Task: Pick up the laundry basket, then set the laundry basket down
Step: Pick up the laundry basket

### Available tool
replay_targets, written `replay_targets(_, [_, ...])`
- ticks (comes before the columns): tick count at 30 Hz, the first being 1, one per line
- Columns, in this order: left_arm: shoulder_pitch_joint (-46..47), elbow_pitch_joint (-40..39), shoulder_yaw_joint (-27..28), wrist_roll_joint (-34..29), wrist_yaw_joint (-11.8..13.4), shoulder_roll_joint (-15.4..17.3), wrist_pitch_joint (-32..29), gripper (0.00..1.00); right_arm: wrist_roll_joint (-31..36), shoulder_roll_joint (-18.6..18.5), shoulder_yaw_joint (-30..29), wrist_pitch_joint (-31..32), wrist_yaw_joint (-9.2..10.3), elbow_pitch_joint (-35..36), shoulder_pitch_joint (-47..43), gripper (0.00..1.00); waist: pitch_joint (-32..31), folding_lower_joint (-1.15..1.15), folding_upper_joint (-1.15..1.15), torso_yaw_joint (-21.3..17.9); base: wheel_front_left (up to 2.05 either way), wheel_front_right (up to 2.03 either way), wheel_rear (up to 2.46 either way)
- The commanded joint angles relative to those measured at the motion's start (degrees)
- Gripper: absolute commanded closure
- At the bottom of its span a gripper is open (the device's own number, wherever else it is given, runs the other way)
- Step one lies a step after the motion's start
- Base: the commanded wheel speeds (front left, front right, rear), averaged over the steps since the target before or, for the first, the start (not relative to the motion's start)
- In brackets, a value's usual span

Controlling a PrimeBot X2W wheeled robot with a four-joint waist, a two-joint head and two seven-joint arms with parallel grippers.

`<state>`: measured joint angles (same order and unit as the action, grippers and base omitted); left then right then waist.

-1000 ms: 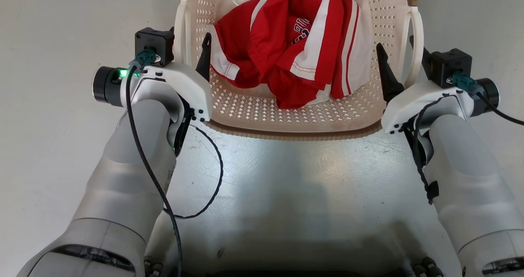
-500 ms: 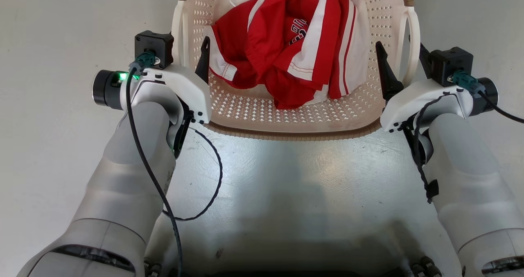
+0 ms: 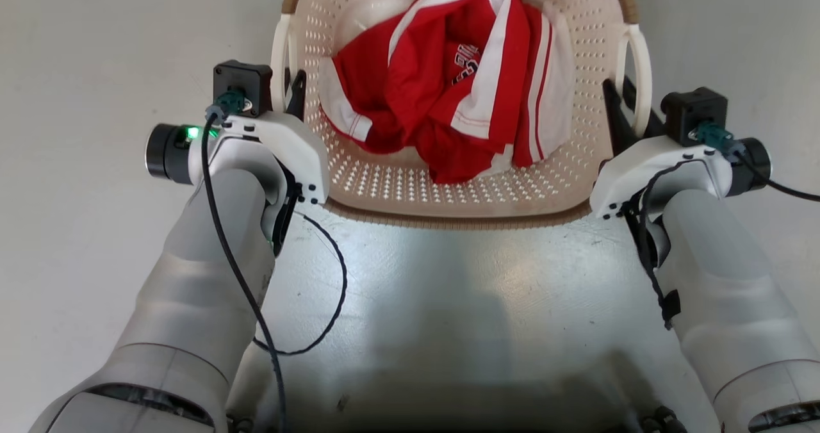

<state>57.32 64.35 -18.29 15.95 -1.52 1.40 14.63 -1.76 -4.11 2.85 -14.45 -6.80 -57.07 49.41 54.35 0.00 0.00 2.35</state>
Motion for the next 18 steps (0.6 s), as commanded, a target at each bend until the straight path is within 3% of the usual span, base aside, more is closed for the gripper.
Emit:
replay_targets(1, [-0.7,0.0,0.1,0.5,-0.4,1.5,0.4,1.00,0.3,1.2,2.5,-0.5,-0.69,-0.9,-2.2,1.00,-1.1,0.00,0.00,0.0,0.00,0.00,0.00])
replay_targets(11, [-4.1,5.6,-2.4,2.8,-1.1,1.5,0.4,1.00,-5.1,1.2,10.1,0.2,-0.69,-10.2,-2.0,1.00,-9.6,0.00,0.00,-0.7,0.00,0.00,0.00])
replay_targets(18, [-7.3,7.9,-3.6,4.0,-1.8,1.5,-0.7,1.00,-11.2,1.2,16.2,3.2,-0.69,-12.2,-3.9,1.00,-17.0,0.00,0.00,-1.7,0.00,0.00,0.00])
